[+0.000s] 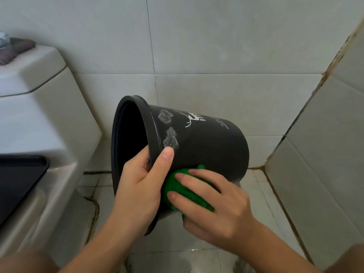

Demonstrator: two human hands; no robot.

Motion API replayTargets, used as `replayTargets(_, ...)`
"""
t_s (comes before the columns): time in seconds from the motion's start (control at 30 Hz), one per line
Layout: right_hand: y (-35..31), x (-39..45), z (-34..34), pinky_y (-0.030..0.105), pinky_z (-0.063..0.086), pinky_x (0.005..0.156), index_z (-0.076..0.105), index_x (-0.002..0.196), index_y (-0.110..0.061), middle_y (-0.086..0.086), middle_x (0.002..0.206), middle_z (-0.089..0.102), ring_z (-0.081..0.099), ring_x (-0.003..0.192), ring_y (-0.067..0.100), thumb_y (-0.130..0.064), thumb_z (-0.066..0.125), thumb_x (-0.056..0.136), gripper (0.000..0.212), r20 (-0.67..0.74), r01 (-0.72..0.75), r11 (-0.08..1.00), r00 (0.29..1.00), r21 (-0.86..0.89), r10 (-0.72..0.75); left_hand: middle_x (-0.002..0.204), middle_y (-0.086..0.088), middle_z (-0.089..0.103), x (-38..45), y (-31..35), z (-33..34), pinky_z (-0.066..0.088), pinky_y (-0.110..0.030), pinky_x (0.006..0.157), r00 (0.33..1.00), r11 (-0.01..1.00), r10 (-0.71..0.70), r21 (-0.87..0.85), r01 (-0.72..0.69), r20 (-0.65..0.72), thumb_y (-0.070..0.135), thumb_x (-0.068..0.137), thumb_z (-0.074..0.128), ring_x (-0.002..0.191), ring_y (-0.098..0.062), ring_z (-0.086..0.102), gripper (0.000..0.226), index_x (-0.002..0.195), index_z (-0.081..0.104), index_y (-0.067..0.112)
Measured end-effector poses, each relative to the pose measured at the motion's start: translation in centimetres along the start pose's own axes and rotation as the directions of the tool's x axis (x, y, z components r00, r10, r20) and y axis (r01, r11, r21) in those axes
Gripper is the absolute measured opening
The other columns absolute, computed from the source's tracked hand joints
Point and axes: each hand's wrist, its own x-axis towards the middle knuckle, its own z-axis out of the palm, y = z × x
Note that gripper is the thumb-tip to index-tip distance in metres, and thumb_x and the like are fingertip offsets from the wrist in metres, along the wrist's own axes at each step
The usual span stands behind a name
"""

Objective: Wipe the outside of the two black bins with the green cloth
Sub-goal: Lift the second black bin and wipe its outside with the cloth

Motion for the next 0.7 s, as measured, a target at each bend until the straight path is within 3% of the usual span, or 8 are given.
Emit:
replayTargets(0.03, 0.7, 0.2, -0.2, 0.036, 0.051, 0.098, 0.067, 0.113, -0.015, 0.011, 0.116, 0.069, 0.063, 0.105, 0.029, -0.01, 0.063, 0.083, 0.031, -0.001, -0.009, 1.0, 1.0, 0.001, 0.009, 0.086, 0.003, 0.076, -0.1, 0.0, -0.1, 0.052, -0.019, 0.068, 1.0, 1.0, -0.006, 0.005, 0.006, 0.006, 0.034, 0.085, 0.052, 0.081, -0.008, 0.07, 0.023, 0.088, 0.073, 0.026)
replayTargets(0.17, 2.9, 1.3, -0.4, 0.035, 0.052, 0.091, 0.073, 0.11, -0.011, 0.01, 0.116, 0.068, 0.066, 0.102, 0.028, -0.005, 0.061, 0.076, 0.037, -0.127, -0.324, 0.945, 0.936, 0.045, 0.328, 0.086, 0.009, 0.075, -0.2, 0.2, 0.1, 0.051, -0.017, 0.07, 0.998, 0.998, 0.041, 0.048, -0.043, 0.04, 0.031, 0.087, 0.053, 0.083, -0.005, 0.069, 0.021, 0.09, 0.073, 0.026)
replayTargets(0.3, 1.0, -0.2, -0.2, 0.038, 0.053, 0.093, 0.065, 0.113, -0.016, 0.013, 0.116, 0.068, 0.063, 0.108, 0.03, -0.007, 0.062, 0.079, 0.035, -0.005, -0.004, 0.999, 1.0, 0.042, 0.004, 0.081, 0.009, 0.073, -0.4, 0.3, -0.4, 0.049, -0.013, 0.066, 0.994, 0.991, 0.077, 0.101, -0.085, 0.077, 0.03, 0.084, 0.064, 0.076, 0.0, 0.066, 0.011, 0.087, 0.072, 0.023)
replayTargets(0.37, 2.1, 0.0, -0.9, 0.037, 0.053, 0.094, 0.063, 0.117, -0.018, 0.011, 0.118, 0.067, 0.063, 0.109, 0.03, -0.009, 0.063, 0.08, 0.038, 0.048, 0.0, 0.999, 0.999, 0.053, -0.002, 0.081, 0.005, 0.074, -0.4, 0.4, -0.8, 0.051, -0.016, 0.066, 0.995, 0.994, 0.055, 0.088, -0.063, 0.084, 0.024, 0.081, 0.065, 0.075, -0.004, 0.067, 0.011, 0.088, 0.072, 0.025)
replayTargets(0.43, 3.6, 0.8, -1.5, 0.033, 0.051, 0.096, 0.065, 0.12, -0.02, 0.006, 0.122, 0.065, 0.064, 0.109, 0.026, -0.011, 0.061, 0.08, 0.041, 0.01, -0.199, 0.978, 0.98, 0.067, 0.199, 0.077, 0.005, 0.073, -0.6, 0.7, -1.1, 0.051, -0.016, 0.065, 0.994, 0.993, 0.043, 0.107, -0.054, 0.103, 0.015, 0.075, 0.063, 0.072, -0.004, 0.066, 0.021, 0.086, 0.072, 0.029)
replayTargets(0.5, 4.9, 2.0, -2.3, 0.025, 0.048, 0.096, 0.068, 0.119, -0.021, -0.004, 0.119, 0.064, 0.064, 0.108, 0.018, -0.017, 0.058, 0.078, 0.043, -0.025, -0.453, 0.884, 0.888, 0.117, 0.458, 0.077, 0.004, 0.072, -1.0, 1.2, -0.9, 0.051, -0.015, 0.063, 0.984, 0.983, 0.049, 0.164, -0.078, 0.171, 0.009, 0.072, 0.062, 0.069, -0.004, 0.065, 0.03, 0.087, 0.071, 0.033)
replayTargets(0.57, 5.3, 2.9, -2.4, 0.019, 0.047, 0.092, 0.07, 0.115, -0.021, -0.01, 0.114, 0.063, 0.063, 0.105, 0.014, -0.02, 0.055, 0.076, 0.042, -0.016, -0.551, 0.824, 0.83, 0.136, 0.557, 0.078, 0.003, 0.071, -1.2, 1.3, -0.6, 0.05, -0.013, 0.061, 0.972, 0.975, 0.055, 0.195, -0.101, 0.229, 0.005, 0.071, 0.061, 0.07, -0.004, 0.065, 0.035, 0.09, 0.071, 0.032)
replayTargets(0.7, 2.7, 3.4, -1.9, 0.032, 0.051, 0.093, 0.073, 0.112, -0.014, 0.004, 0.117, 0.068, 0.065, 0.105, 0.024, -0.011, 0.061, 0.075, 0.04, 0.019, -0.328, 0.939, 0.945, 0.103, 0.328, 0.062, 0.002, 0.057, -0.8, 0.6, -0.5, 0.041, -0.015, 0.052, 0.972, 0.979, 0.042, 0.184, -0.086, 0.232, -0.002, 0.065, 0.058, 0.058, -0.004, 0.05, 0.029, 0.079, 0.066, 0.022)
